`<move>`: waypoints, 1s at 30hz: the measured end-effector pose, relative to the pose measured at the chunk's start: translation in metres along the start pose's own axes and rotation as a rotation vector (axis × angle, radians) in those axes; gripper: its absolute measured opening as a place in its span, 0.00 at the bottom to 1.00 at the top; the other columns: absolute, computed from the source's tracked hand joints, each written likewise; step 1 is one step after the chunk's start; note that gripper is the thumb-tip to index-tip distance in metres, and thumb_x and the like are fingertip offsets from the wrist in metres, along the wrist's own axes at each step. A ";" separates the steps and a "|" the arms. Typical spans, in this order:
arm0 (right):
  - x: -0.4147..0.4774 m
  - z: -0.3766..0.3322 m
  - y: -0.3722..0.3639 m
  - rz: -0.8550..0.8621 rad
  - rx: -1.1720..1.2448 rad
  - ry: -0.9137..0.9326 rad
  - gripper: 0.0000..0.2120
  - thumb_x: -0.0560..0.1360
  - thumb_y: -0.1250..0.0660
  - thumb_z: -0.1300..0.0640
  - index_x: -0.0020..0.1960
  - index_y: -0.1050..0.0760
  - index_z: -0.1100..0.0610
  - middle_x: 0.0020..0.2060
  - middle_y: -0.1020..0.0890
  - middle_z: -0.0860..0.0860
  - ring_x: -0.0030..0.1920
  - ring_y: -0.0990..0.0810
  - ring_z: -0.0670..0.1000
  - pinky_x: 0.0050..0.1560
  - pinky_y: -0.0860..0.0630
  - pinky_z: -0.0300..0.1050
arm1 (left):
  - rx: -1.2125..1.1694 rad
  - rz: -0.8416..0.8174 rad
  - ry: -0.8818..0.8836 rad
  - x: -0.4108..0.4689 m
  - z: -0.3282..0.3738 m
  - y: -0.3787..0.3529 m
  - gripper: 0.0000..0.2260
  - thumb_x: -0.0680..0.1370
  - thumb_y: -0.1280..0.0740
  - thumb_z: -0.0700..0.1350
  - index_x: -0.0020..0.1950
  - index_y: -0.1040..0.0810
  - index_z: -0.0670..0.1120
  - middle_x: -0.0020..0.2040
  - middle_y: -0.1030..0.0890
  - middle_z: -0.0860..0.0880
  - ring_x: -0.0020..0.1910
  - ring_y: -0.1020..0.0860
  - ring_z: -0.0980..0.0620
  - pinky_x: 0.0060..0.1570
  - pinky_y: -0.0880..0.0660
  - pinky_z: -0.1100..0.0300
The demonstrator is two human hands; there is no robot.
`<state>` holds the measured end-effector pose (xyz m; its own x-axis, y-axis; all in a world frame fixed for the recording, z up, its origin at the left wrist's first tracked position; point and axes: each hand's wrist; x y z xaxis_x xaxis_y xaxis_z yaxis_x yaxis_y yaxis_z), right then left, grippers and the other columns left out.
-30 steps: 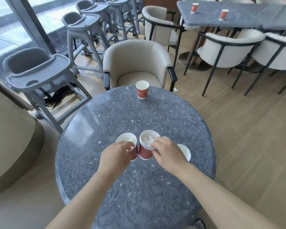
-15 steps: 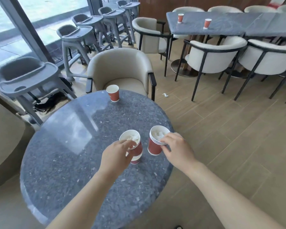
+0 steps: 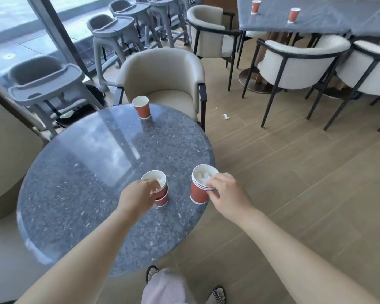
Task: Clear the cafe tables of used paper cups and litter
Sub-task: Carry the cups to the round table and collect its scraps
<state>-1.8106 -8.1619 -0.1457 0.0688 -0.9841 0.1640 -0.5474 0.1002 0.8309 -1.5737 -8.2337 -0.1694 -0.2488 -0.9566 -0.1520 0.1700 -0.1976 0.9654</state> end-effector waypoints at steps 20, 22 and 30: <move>0.115 0.049 0.005 -0.089 -0.073 0.055 0.04 0.68 0.32 0.66 0.41 0.22 0.60 0.41 0.19 0.55 0.43 0.24 0.58 0.44 0.31 0.40 | -0.043 -0.030 0.080 0.108 0.033 -0.022 0.12 0.73 0.36 0.42 0.52 0.24 0.57 0.46 0.20 0.52 0.44 0.22 0.46 0.37 0.31 0.60; 0.138 0.051 0.001 -0.092 -0.074 0.057 0.03 0.69 0.33 0.65 0.41 0.22 0.59 0.42 0.19 0.54 0.44 0.24 0.57 0.43 0.32 0.40 | -0.081 -0.037 0.118 0.124 0.027 -0.014 0.11 0.73 0.36 0.43 0.52 0.24 0.57 0.44 0.22 0.52 0.40 0.26 0.46 0.35 0.35 0.62; 0.207 0.031 -0.037 -0.229 -0.014 0.152 0.03 0.72 0.34 0.62 0.45 0.22 0.59 0.46 0.20 0.52 0.48 0.26 0.54 0.46 0.27 0.45 | -0.043 -0.022 0.282 0.148 -0.022 0.007 0.12 0.73 0.37 0.41 0.53 0.25 0.55 0.40 0.24 0.50 0.36 0.30 0.47 0.35 0.36 0.61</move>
<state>-1.8015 -8.3743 -0.1591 0.3147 -0.9480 0.0478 -0.4913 -0.1196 0.8627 -1.5887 -8.3813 -0.1899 0.0211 -0.9727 -0.2311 0.2094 -0.2218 0.9524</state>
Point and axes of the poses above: each hand's wrist, its own x-axis towards the middle knuckle, its own y-axis out of the back of the hand, z = x × y
